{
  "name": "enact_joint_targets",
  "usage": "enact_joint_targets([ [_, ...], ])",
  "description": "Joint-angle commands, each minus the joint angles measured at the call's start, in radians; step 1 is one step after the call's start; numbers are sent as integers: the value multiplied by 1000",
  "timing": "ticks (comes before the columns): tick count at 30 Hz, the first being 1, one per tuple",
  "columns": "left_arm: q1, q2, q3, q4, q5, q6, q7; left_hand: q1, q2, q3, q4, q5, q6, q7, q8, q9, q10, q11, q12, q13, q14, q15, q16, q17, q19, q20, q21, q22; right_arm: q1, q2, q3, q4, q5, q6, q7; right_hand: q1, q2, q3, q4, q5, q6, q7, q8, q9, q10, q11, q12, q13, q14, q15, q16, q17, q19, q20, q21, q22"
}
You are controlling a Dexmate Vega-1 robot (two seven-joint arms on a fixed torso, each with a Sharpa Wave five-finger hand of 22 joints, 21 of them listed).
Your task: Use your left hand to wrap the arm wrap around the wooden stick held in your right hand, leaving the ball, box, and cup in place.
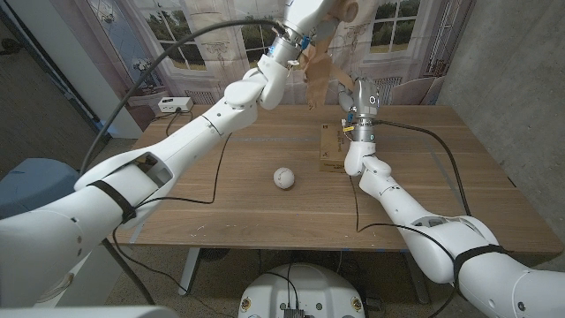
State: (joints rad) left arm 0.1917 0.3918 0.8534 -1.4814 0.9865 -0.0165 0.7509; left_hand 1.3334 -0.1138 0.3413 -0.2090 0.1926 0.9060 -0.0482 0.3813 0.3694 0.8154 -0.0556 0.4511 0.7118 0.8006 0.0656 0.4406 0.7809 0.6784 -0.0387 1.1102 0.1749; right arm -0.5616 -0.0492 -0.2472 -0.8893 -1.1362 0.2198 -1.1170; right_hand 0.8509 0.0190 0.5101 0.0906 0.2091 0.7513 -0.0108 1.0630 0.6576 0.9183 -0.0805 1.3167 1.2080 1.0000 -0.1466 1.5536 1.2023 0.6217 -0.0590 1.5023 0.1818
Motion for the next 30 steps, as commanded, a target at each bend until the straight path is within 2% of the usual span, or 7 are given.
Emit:
enact_joint_targets([
  [1, -54, -20, 33, 24, 7, -6, 10, 155, 172, 140, 43, 3, 159, 119, 6, 2, 14, -3, 4, 2, 174, -257, 6, 11, 25, -178, -2, 4, 43, 16, -38, 75, -69, 20, 0, -140, 150, 0, 6, 3, -4, -2, 7, -1, -3, -1, 7, 4, 3, -61, 12, 40, -6, -80, 5, 1],
  [6, -70, -29, 40, 34, 8, -5, 8, 155, 172, 141, 43, 4, 159, 118, 6, 3, 13, -5, 4, 2, 173, -256, 5, 12, 25, -178, -2, 4, 49, 23, -51, 92, -91, 29, 0, -140, 150, 0, 7, 3, -3, -1, 9, -3, 0, -2, 1, -6, 4, -62, 13, 40, -6, -81, 4, 1],
  [15, -86, -42, 48, 49, 18, 23, 16, 154, 172, 140, 43, 4, 161, 118, 4, 2, 13, -2, 3, 4, 176, -257, 4, 12, 26, -178, -1, 5, 19, 25, -40, 53, -135, 53, 0, -140, 150, 0, 6, 3, -3, -1, 13, -6, 0, 0, 6, 2, 5, -62, 13, 40, -4, -82, 4, 1],
  [30, -55, -10, 23, 19, 23, 144, -23, 153, 172, 141, 43, 4, 162, 118, 2, 4, 13, -3, 1, 5, 178, -260, 0, 13, 27, -178, -2, 5, -39, 22, 8, -16, -157, 75, 0, -141, 150, 0, 7, 3, -6, -1, 19, -11, 4, -2, 8, -2, 6, -62, 12, 40, -3, -82, 4, 0],
])
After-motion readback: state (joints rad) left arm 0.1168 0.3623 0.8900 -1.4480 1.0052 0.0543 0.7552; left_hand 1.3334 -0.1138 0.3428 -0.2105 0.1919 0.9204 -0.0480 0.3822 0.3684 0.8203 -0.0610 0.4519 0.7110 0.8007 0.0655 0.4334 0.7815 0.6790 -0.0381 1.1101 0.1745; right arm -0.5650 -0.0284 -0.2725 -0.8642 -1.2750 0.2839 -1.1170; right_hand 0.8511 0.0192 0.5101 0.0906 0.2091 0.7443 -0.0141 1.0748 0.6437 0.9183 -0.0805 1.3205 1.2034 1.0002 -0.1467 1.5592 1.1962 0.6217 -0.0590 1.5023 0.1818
